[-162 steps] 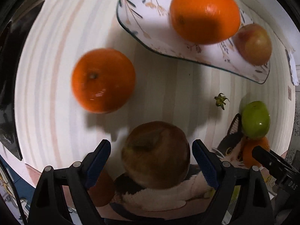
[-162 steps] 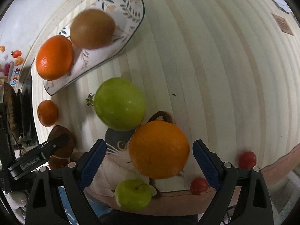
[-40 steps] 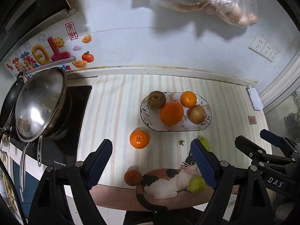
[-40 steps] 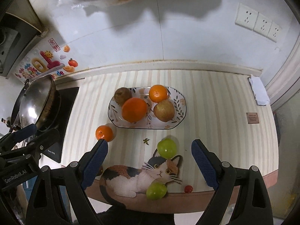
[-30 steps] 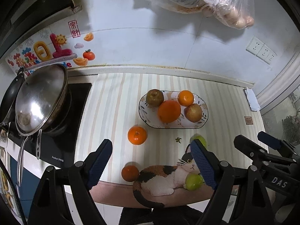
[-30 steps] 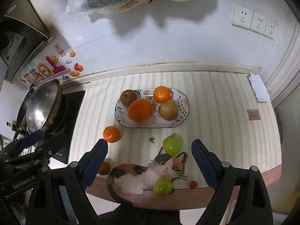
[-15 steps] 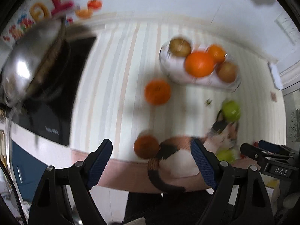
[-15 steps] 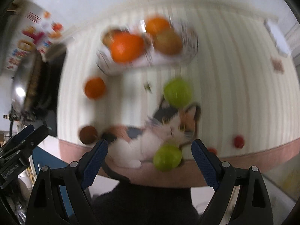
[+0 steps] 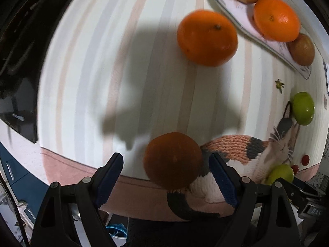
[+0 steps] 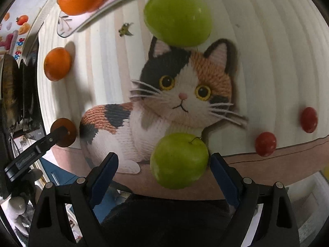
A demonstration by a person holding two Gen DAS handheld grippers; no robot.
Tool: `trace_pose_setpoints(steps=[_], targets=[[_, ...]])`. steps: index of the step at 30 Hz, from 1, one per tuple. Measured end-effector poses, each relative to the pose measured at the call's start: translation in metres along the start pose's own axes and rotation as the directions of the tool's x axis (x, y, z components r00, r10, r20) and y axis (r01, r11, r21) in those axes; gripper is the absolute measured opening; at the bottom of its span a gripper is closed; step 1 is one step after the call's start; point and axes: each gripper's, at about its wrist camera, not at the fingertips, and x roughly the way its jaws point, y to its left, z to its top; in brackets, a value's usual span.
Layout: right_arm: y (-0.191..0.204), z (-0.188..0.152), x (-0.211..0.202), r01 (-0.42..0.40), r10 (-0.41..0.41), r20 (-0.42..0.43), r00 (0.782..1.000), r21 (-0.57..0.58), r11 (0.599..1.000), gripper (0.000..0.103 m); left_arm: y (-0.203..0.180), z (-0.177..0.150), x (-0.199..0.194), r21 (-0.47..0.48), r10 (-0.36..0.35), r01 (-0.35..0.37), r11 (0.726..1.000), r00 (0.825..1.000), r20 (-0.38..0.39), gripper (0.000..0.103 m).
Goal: Organize fruits
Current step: 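Grasp the dark tangerine with the left tool while the right tool grasps a green apple, then carry both fruits onto the floral plate and open both tools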
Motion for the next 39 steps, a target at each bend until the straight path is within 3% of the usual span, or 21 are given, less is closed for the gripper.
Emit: trace_pose_setpoints(steps=[4, 6, 9, 14, 17, 18, 27, 39], targets=[[-0.001, 0.000, 0.009, 0.006, -0.006, -0.005, 1.000, 0.014, 1.000, 0.091, -0.005, -0.002, 0.009, 0.002, -0.004, 0.004, 1.000, 1.000, 0.000, 0.081], [-0.001, -0.001, 0.014, 0.002, -0.001, -0.012, 1.000, 0.026, 1.000, 0.089, -0.007, -0.002, 0.013, -0.003, -0.006, 0.006, 1.000, 1.000, -0.003, 0.067], [0.000, -0.002, 0.017, 0.008, -0.007, -0.004, 1.000, 0.033, 0.999, 0.086, -0.015, -0.004, 0.017, 0.010, 0.010, -0.010, 1.000, 1.000, 0.007, 0.056], [0.008, -0.003, 0.011, 0.054, -0.055, 0.018, 0.998, 0.011, 0.998, 0.081, -0.025, -0.009, 0.016, 0.031, 0.034, -0.036, 0.999, 0.999, 0.035, 0.055], [0.016, -0.007, 0.012, 0.095, -0.095, 0.048, 0.994, -0.005, 0.995, 0.068, -0.032, -0.012, 0.013, 0.036, 0.046, -0.048, 0.998, 0.998, 0.043, 0.055], [0.017, -0.007, 0.009, 0.107, -0.106, 0.063, 0.992, -0.007, 0.994, 0.058, -0.033, -0.015, 0.012, 0.039, 0.050, -0.052, 0.998, 0.998, 0.048, 0.055], [0.030, -0.013, 0.006, 0.093, -0.090, 0.083, 0.992, -0.032, 0.995, 0.058, -0.052, -0.029, -0.004, 0.056, 0.029, -0.034, 0.998, 0.997, 0.073, 0.055], [0.046, -0.007, 0.010, 0.108, -0.109, -0.011, 0.994, -0.075, 0.991, 0.060, -0.076, -0.027, -0.007, 0.090, 0.011, -0.016, 0.996, 0.999, 0.049, 0.055]])
